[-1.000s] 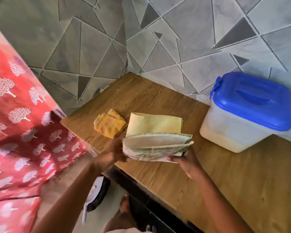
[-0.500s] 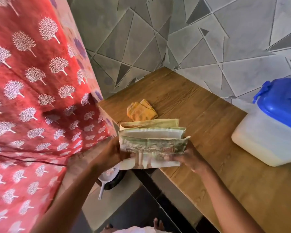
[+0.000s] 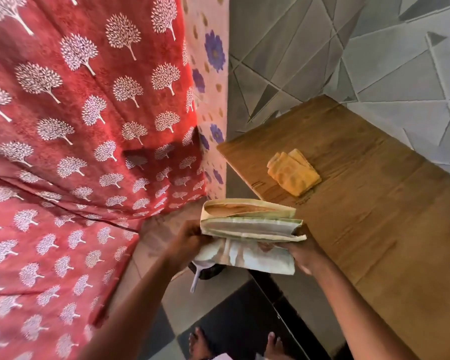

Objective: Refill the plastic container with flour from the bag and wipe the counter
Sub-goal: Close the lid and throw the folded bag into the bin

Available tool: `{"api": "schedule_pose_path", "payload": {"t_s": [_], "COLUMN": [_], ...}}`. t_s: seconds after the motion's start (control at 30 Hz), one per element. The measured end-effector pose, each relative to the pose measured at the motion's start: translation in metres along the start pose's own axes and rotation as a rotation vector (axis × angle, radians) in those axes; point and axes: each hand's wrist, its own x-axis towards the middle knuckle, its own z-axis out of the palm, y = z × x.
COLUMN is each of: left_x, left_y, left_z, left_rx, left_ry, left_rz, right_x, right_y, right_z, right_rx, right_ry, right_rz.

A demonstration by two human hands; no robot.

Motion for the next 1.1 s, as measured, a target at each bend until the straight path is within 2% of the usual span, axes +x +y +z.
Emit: {"api": "schedule_pose_path", "payload": {"t_s": [0.13, 0.27, 0.33, 0.53, 0.63, 0.77, 0.87, 0.97, 1.1], "left_x": [0.031, 0.066, 0.081, 0.138, 0.174, 0.213, 0.231, 0.242, 0.238], "left_y": [-0.072, -0.178, -0.242, -0.417, -0.493, -0.587, -0.648, -0.668, -0.657], "left_z": [-0.044, -0.070, -0.077, -0.068, -0.055, -0.037, -0.021, -0.007, 0.000], "left_rx": [-0.089, -0.171, -0.141, 0.150, 0.238, 0.510, 0.459, 0.412, 0.499], "left_ry": [0.126, 0.334, 0.357, 0.285, 0.244, 0.149, 0.073, 0.067, -0.008], "left_rz": [-0.125, -0.389, -0.517, -0.671, -0.748, -0.892, -0.972, -0.934, -0.880], "right_x": [0.048, 0.098, 0.118, 0.202, 0.255, 0.314, 0.343, 0.357, 0.356], "right_y": [0.065, 0.148, 0.183, 0.312, 0.373, 0.445, 0.475, 0.496, 0.504], "right_z": [0.053, 0.083, 0.089, 0.080, 0.074, 0.068, 0.067, 0.064, 0.053], "right_rx": [-0.040, -0.057, -0.080, -0.019, 0.052, 0.170, 0.209, 0.213, 0.210], "right_ry": [0.136, 0.237, 0.304, 0.434, 0.460, 0.471, 0.479, 0.481, 0.453], "right_rz": [0.116, 0.257, 0.295, 0.398, 0.390, 0.408, 0.398, 0.391, 0.391]}}
